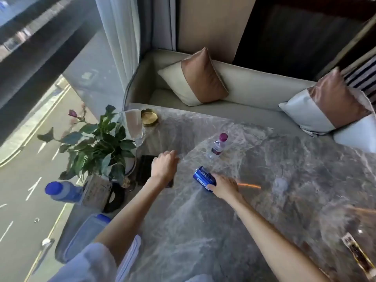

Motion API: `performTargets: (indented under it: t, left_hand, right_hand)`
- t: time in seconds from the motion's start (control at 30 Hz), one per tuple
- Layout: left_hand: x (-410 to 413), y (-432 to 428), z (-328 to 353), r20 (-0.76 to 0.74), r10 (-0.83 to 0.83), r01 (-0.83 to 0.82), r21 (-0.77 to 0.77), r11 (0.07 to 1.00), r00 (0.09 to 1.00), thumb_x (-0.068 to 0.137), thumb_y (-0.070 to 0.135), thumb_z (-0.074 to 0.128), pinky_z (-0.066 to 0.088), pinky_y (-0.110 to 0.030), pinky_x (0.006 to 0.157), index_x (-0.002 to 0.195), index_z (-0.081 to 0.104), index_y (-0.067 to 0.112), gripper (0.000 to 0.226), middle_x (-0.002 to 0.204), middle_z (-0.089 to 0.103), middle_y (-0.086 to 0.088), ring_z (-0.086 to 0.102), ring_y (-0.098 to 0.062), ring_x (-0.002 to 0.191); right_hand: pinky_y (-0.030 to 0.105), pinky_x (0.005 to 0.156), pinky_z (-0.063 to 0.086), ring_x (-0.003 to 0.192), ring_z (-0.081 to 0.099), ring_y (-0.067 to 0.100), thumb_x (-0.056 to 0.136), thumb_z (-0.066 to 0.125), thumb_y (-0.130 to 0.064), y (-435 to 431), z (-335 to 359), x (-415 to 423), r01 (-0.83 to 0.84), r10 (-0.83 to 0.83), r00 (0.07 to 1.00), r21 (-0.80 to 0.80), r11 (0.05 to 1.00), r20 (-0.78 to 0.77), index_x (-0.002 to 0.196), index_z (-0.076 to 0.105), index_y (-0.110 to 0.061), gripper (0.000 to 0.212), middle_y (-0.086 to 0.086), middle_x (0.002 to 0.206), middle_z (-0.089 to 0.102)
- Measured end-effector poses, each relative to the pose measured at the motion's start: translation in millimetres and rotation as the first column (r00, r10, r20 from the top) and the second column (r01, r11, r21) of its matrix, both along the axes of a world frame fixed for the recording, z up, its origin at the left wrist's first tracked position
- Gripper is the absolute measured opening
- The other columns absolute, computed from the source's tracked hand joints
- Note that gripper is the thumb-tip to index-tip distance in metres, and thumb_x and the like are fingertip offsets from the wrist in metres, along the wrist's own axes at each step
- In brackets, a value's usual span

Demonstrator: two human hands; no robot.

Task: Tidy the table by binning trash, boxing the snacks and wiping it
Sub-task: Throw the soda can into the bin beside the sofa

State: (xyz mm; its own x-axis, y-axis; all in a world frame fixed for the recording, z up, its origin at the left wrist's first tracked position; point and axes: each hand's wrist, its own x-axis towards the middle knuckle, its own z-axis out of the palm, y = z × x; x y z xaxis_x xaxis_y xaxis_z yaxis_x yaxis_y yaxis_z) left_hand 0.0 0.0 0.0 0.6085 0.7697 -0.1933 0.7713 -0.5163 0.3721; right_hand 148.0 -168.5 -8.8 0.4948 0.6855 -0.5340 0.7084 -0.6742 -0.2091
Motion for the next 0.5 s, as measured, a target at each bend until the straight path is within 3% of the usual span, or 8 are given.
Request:
performTargets:
  t: [0.27, 0.4, 0.5]
  left_hand:
    - [32.2, 23.2, -71.5, -0.185, -0.095, 0.074, -0.121, 0.990, 0.978, 0.090, 0.044, 0.055, 0.031, -0.043, 0.108, 0.131, 0.046, 0.020, 0.049, 0.135, 0.052, -0.009, 0.045, -0.032, 0.128]
    - [29.4, 26.8, -90.5, -0.216, -0.096, 0.060, -0.166, 0.984, 0.972, 0.089, 0.042, 0.057, 0.030, -0.042, 0.109, 0.133, 0.043, 0.019, 0.052, 0.136, 0.051, -0.011, 0.044, -0.032, 0.129]
    - [20.8, 26.4, -95.4, -0.194, -0.049, 0.005, -0.220, 0.975, 0.980, 0.089, 0.032, 0.057, 0.036, -0.043, 0.103, 0.130, 0.047, 0.016, 0.045, 0.132, 0.052, -0.013, 0.046, -0.035, 0.124]
  right_hand:
    - [0.042, 0.106, 0.039, 0.130, 0.045, 0.031, 0.078, 0.071, -0.041, 29.9, -52.1, -0.5, 0.120, -0.129, 0.988, -0.095, 0.988, -0.088, 0.149, 0.019, -0.025, 0.090, 0.009, 0.145, 0.043]
    - [0.042, 0.097, 0.046, 0.117, 0.054, 0.031, 0.068, 0.076, -0.033, 25.5, -98.0, 5.3, 0.205, -0.211, 0.968, -0.056, 0.977, -0.137, 0.144, 0.017, -0.031, 0.097, 0.007, 0.137, 0.051]
    - [0.043, 0.098, 0.047, 0.118, 0.054, 0.030, 0.069, 0.077, -0.025, 16.7, -109.8, 6.4, 0.213, -0.215, 0.962, -0.031, 0.977, -0.168, 0.146, 0.013, -0.035, 0.101, 0.007, 0.137, 0.049]
